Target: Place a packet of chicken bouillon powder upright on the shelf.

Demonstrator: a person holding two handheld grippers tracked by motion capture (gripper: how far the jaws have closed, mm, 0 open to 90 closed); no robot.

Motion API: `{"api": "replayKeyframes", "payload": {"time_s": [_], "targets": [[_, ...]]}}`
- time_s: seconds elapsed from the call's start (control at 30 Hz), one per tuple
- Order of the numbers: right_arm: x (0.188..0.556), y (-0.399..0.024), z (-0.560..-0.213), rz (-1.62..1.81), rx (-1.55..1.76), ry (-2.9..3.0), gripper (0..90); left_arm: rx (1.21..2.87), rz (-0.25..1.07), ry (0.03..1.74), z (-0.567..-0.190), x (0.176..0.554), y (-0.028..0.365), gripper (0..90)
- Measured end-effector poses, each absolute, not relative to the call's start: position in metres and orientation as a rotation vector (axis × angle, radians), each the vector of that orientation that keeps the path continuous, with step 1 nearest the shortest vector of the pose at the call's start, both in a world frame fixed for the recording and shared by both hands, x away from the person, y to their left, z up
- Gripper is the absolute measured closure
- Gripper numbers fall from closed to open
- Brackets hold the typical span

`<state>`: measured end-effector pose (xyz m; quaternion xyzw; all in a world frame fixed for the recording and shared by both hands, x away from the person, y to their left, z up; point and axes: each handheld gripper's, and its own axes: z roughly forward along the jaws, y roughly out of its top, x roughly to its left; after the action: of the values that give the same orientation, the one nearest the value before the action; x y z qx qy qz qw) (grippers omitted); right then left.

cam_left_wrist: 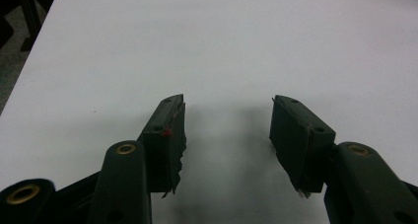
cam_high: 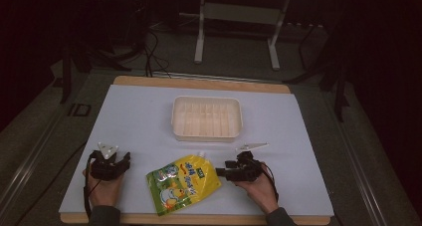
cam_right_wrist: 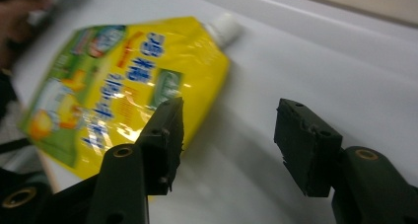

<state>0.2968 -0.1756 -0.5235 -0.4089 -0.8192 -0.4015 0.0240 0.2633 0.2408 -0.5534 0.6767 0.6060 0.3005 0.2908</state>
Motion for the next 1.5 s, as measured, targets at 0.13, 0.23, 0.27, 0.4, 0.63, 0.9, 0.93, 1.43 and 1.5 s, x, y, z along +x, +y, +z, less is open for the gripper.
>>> {"api": "replayKeyframes", "payload": {"time_s": [0.13,0.23,0.27,0.4,0.63,0.9,0.93,1.43,1.5], "targets": [[0.297,-0.161,-0.529,-1.216,-1.234,-2.531,44.2,1.808,0.801,1.613,-0.554,0.263,0.241,47.3],[0.298,-0.154,-0.532,-1.200,-1.220,-2.522,44.8,1.804,0.799,1.616,-0.553,0.263,0.241,47.3],[0.299,-0.152,-0.533,-1.197,-1.219,-2.514,46.1,1.806,0.797,1.617,-0.553,0.264,0.241,47.1],[0.302,-0.143,-0.540,-1.145,-1.211,-2.486,49.5,1.800,0.799,1.619,-0.554,0.263,0.241,46.8],[0.304,-0.134,-0.539,-1.084,-1.208,-2.478,56.2,1.805,0.800,1.619,-0.553,0.264,0.241,46.7],[0.312,-0.121,-0.536,-0.971,-1.287,-2.451,68.3,1.811,0.797,1.620,-0.554,0.264,0.241,46.5],[0.313,-0.120,-0.536,-0.961,-1.289,-2.446,69.8,1.810,0.798,1.620,-0.554,0.264,0.241,46.5],[0.325,-0.108,-0.537,-0.893,-1.283,-2.394,90.0,1.807,0.798,1.620,-0.553,0.264,0.241,46.5],[0.324,-0.107,-0.536,-0.895,-1.284,-2.405,90.0,1.807,0.798,1.619,-0.553,0.264,0.241,46.6]]}}
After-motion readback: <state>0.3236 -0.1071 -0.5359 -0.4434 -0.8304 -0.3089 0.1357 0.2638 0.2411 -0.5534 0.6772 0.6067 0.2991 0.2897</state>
